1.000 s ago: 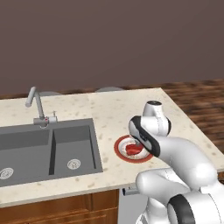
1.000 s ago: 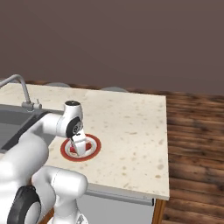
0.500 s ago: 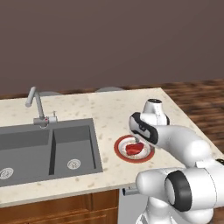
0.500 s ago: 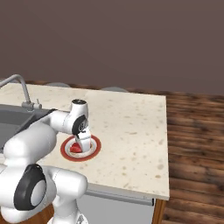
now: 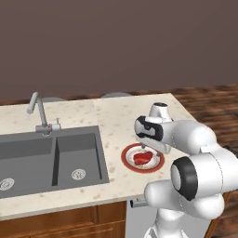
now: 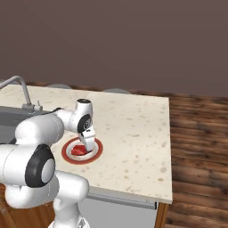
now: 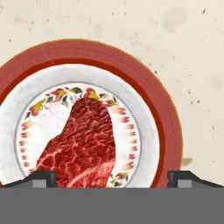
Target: Pick up the knife from the drawer and place it on the cutting board. Then place the meat from the plate to the cutting board.
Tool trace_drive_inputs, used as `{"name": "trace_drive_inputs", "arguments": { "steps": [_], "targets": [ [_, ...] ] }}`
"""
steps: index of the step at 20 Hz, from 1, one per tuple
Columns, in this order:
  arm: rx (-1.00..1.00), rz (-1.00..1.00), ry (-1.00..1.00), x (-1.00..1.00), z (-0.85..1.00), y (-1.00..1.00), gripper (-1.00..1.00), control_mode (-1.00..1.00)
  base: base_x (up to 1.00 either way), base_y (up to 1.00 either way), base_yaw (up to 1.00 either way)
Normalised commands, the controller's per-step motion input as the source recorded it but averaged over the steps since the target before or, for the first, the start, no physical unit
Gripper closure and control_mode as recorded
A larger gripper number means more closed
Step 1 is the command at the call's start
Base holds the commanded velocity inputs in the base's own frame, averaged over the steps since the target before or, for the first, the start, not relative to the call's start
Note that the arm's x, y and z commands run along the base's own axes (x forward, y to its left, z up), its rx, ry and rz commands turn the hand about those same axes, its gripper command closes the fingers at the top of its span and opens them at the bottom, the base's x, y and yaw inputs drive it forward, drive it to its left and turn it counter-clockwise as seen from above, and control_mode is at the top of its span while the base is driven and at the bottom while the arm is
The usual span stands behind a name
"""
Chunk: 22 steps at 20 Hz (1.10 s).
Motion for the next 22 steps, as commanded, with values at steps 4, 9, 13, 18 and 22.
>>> {"name": "trace_drive_inputs", "arguments": {
  "steps": [4,9,13,18,22],
  "targets": [
    [0.00,0.00,0.01,0.15,-0.20,0.00,-1.00,-1.00,0.00,0.00,0.00],
    [0.00,0.00,0.00,0.14,-0.23,0.00,-1.00,-1.00,0.00,0.00,0.00],
    [0.00,0.00,0.00,0.02,-0.23,0.00,-1.00,-1.00,0.00,0.00,0.00],
    [0.00,0.00,0.01,0.12,-0.28,0.00,-1.00,-1.00,0.00,0.00,0.00],
    [0.00,0.00,0.03,0.17,-0.26,0.00,-1.00,-1.00,0.00,0.00,0.00]
  ]
}}
